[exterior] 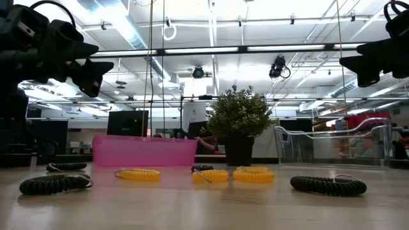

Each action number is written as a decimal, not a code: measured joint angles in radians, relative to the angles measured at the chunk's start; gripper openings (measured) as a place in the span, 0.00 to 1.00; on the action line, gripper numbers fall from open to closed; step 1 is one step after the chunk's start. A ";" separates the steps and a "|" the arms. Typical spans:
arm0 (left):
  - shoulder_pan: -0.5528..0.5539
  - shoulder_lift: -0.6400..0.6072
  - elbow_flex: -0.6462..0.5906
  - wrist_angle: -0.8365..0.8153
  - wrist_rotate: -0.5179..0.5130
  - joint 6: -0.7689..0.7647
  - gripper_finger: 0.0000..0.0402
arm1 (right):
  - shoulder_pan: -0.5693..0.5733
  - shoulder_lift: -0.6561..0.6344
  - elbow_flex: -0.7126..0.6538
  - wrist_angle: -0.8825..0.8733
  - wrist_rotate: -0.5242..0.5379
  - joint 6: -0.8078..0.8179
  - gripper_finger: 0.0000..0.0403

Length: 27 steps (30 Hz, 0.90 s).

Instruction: Sort spring keychains

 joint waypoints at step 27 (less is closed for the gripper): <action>0.000 0.000 0.000 0.000 0.000 0.000 0.52 | 0.000 0.000 0.000 0.046 0.048 -0.106 0.53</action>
